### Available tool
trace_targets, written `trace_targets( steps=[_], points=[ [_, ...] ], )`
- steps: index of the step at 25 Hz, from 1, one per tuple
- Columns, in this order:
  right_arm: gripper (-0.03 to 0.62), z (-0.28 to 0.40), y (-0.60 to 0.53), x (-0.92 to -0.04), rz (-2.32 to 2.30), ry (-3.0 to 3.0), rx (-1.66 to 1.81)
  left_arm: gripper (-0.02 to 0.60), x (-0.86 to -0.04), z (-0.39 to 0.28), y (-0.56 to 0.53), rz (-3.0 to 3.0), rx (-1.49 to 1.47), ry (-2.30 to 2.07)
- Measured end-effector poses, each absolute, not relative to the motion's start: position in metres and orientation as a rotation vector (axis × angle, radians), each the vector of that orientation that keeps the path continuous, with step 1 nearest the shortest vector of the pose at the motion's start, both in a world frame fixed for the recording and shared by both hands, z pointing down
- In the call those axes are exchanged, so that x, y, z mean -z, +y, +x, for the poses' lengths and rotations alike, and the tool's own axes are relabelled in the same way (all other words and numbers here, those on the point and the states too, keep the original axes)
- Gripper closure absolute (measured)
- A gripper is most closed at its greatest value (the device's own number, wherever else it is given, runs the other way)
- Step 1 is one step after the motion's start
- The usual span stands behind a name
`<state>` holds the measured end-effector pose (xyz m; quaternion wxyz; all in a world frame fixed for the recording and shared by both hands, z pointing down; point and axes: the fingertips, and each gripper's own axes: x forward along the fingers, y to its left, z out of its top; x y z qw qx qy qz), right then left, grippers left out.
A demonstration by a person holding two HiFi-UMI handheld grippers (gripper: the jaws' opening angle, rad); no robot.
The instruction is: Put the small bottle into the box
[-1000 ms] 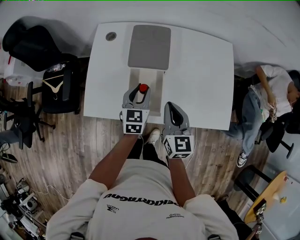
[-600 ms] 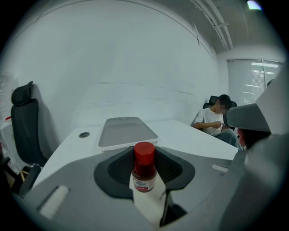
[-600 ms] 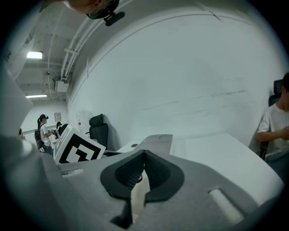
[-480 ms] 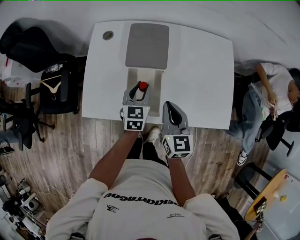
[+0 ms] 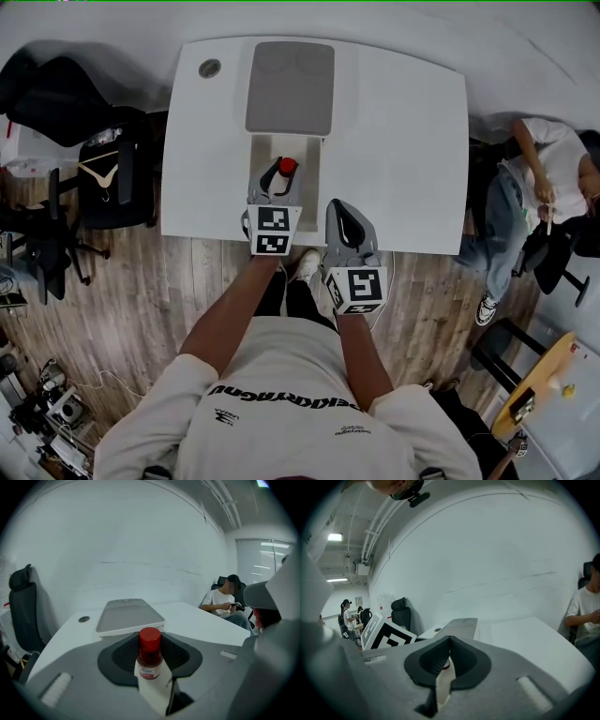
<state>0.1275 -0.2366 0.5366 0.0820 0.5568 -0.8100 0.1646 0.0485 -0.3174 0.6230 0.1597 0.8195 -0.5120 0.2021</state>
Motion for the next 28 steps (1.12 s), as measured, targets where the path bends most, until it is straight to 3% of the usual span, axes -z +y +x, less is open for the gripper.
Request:
trace_targets(
  steps=[28],
  points=[
    [0.594,0.132,-0.235,-0.540,1.665,-2.405,-0.498,0.434,-0.639,0.050,-0.318,2.335,-0.630,-1.462]
  ],
)
